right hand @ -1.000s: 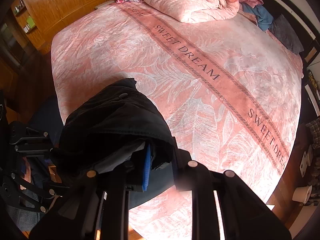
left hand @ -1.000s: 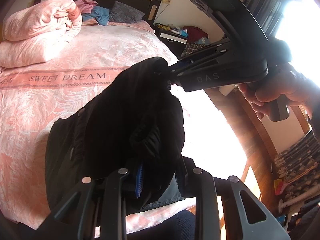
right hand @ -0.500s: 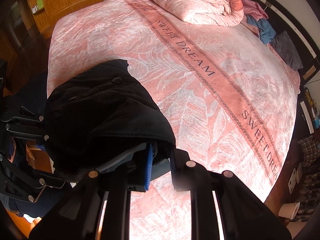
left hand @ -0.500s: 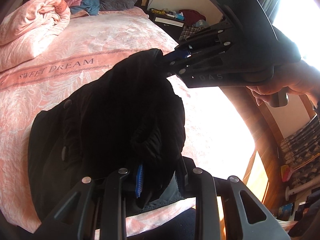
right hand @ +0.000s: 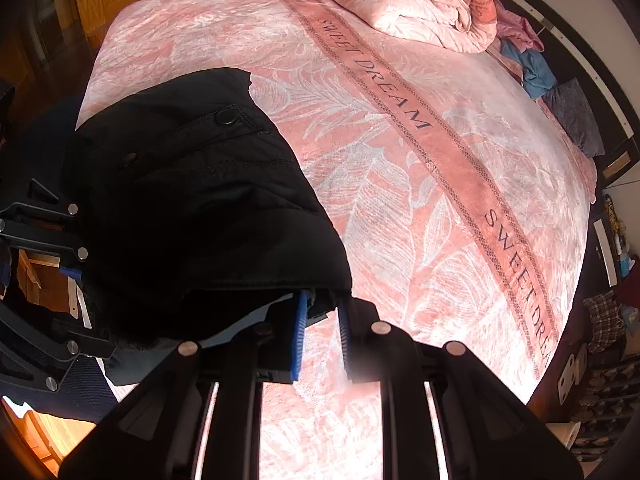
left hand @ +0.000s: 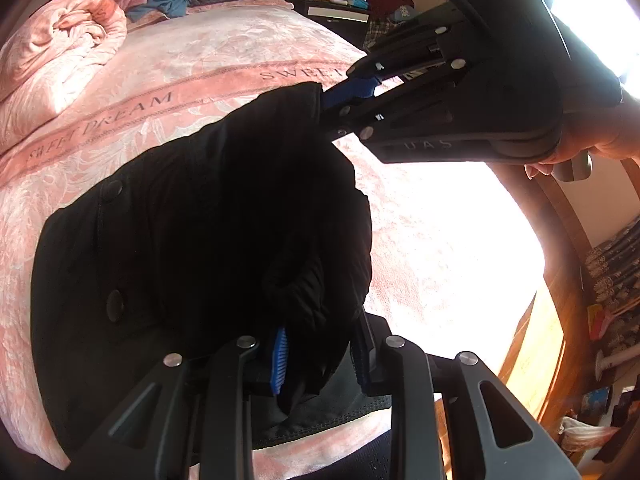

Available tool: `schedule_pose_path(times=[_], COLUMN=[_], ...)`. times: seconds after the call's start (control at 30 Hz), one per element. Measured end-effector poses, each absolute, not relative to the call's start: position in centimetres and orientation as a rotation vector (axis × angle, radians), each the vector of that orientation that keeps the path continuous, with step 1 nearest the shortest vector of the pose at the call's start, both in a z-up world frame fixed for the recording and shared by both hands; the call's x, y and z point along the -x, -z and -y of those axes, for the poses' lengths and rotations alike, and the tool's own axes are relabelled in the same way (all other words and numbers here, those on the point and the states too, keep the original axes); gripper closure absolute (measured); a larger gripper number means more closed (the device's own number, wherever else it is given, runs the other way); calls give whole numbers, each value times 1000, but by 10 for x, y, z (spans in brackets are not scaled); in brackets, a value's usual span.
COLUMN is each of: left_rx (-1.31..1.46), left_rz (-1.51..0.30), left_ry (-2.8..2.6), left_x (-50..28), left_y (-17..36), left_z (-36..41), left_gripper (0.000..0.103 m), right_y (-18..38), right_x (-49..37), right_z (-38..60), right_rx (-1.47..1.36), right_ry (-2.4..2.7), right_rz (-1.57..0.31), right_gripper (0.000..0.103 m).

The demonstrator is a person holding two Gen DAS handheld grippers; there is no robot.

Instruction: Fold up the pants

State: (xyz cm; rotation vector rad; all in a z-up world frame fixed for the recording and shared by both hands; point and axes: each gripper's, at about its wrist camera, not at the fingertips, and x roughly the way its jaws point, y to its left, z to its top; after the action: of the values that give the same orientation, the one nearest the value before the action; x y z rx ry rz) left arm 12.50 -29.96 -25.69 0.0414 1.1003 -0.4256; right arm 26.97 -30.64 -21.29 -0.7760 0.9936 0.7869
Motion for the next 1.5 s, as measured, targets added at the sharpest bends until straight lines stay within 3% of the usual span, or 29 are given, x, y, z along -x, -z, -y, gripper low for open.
schedule_pose_path(times=[0.33,0.53,0.6,0.67,0.73,0.87,0.9,1.07,1.13,1.2,1.27,1.5], left_rx=[-120,-192,-153,-95,-44,115,180,473,513,513,532,558], left_rz=[-1111,-1090,-1093,-1094,-1080,-975,-957,-1007,-1038,-1067,-1071,-1018], left_ry=[415,425,472,569,651,722,723,568,513,468,466,492], left_x=[-128,-116,-115,-113,-106,-92,-93,-112,-117,-124,-123,-114], left_y=[279,288,287,284,273,233,226,238,254,278,288,270], left_z=[315,319,316,309,297,245,227,135,106,91,80,70], left_gripper=[77,72,62,35,31,8,6,5,5,5,6,6], right_y=[239,242,238,233,226,187,180,203,228,255,280,219], right_x=[-271,-267,-267,-269,-272,-267,-265,-268,-266,-259,-246,-176], right_z=[318,333,346,364,383,402,398,346,338,345,354,355], right_rx=[748,683,608,498,357,-10,-99,-244,-236,-241,-227,-298], right_ry=[-801,-761,-731,-676,-607,-571,-602,-674,-632,-571,-494,-427], right_rz=[-1016,-1040,-1076,-1124,-1170,-1092,-1070,-1088,-1133,-1170,-1220,-1019], right_gripper=[89,80,66,54,54,52,52,52,56,69,69,68])
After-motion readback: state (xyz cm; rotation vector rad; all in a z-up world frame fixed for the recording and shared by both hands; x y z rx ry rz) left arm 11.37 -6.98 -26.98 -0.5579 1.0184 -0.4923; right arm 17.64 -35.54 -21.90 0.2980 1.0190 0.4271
